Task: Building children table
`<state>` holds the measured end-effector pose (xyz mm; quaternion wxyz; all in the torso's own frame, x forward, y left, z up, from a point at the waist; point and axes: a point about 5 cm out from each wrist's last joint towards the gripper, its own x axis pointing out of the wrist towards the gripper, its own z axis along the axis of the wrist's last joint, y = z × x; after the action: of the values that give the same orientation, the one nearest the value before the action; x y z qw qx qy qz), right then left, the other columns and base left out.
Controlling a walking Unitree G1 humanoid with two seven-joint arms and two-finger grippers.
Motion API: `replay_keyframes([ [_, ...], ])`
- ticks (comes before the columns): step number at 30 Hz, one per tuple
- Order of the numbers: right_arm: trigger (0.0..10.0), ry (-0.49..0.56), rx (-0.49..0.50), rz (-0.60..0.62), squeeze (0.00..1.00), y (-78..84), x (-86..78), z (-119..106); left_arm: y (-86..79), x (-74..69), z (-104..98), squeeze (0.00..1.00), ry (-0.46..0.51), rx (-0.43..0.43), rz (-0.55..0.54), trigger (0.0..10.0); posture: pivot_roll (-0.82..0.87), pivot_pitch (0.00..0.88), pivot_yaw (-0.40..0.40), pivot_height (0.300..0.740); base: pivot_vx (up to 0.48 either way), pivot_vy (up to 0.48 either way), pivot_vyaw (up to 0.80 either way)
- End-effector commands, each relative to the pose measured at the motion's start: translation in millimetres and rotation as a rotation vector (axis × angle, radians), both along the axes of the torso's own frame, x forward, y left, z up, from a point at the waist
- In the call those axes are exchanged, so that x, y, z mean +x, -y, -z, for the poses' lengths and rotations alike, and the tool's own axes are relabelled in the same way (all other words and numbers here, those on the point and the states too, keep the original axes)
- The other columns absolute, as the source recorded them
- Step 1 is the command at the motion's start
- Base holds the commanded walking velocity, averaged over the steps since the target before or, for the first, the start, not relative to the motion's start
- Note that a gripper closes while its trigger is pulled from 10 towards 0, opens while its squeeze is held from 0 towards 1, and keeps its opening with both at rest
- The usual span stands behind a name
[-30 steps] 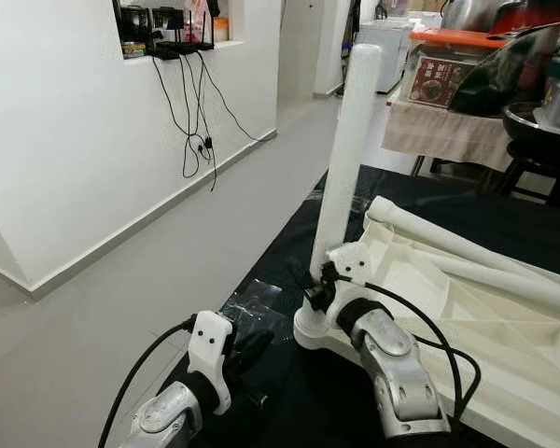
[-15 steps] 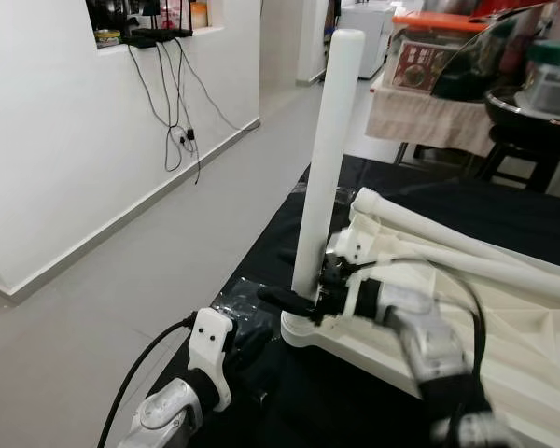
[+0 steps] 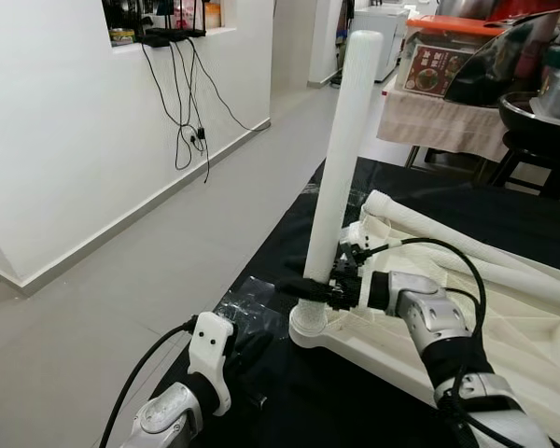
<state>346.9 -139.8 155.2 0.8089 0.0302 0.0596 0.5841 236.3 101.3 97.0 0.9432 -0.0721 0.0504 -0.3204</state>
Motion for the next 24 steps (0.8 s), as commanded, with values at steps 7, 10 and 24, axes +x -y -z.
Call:
replay_keyframes([
  [7,0.0,0.04,-0.013,0.003,0.0,9.0,-8.6,11.1,1.0,-1.5,-2.2,0.0,0.007,0.005,0.006,10.0,0.05,0.0,-0.078,0.74,0.0,0.0,0.0],
  [10,0.0,0.077,-0.076,0.244,0.0,-16.1,-27.6,24.7,-1.2,-3.2,-3.1,0.0,0.008,0.004,0.005,10.0,0.04,0.0,-0.074,0.74,0.0,0.0,0.0],
  [24,10.0,0.022,-0.18,0.7,0.24,-40.8,-59.4,36.2,-5.4,-2.4,-4.1,0.0,0.008,0.005,-0.003,10.0,0.02,0.0,-0.059,0.74,0.0,0.0,0.0],
])
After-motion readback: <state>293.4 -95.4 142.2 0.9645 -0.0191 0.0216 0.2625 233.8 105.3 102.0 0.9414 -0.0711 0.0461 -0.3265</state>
